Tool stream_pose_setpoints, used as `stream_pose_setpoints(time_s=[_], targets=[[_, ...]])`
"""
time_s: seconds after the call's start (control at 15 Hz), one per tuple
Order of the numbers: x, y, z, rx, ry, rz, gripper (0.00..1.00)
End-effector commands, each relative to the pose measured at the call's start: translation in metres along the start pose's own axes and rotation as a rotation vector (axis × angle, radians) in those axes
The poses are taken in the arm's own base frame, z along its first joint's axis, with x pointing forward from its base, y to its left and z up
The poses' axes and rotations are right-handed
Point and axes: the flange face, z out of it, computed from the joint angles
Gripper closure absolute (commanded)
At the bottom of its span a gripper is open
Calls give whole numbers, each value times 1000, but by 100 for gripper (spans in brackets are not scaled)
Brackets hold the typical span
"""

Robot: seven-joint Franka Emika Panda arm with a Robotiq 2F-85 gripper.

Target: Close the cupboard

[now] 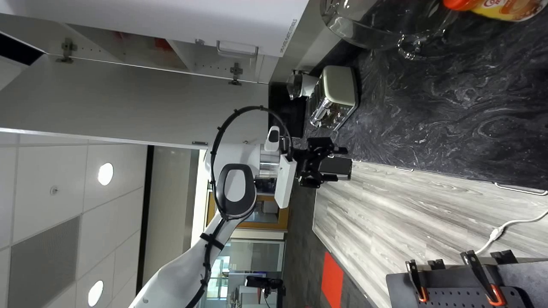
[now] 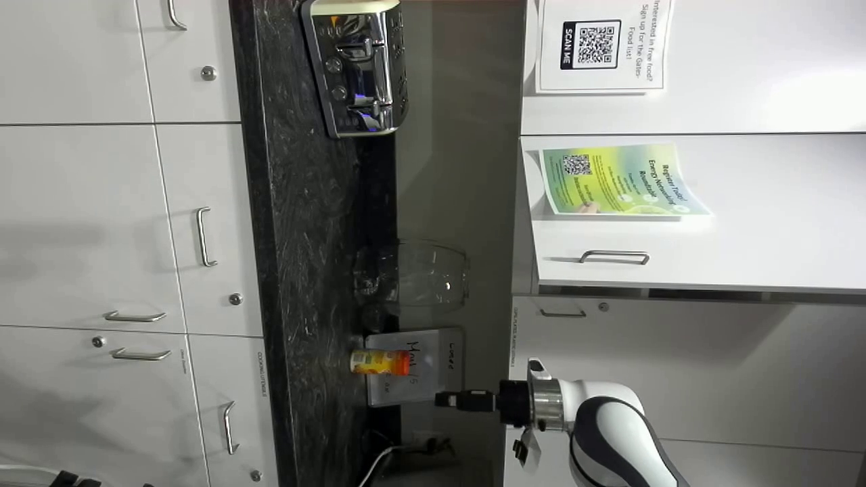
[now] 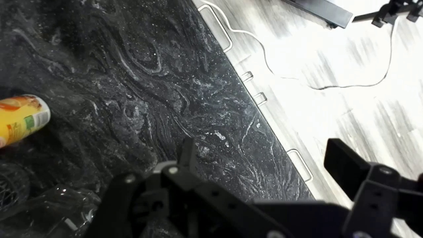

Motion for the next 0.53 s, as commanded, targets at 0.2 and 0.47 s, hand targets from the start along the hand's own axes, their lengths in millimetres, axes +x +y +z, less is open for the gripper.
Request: stream_pose_setpoints(time_s=[0.2, 0.47], targets=[[-11, -77, -28, -304, -33, -131, 0], [-7, -119, -43, -510, -25, -242, 0]])
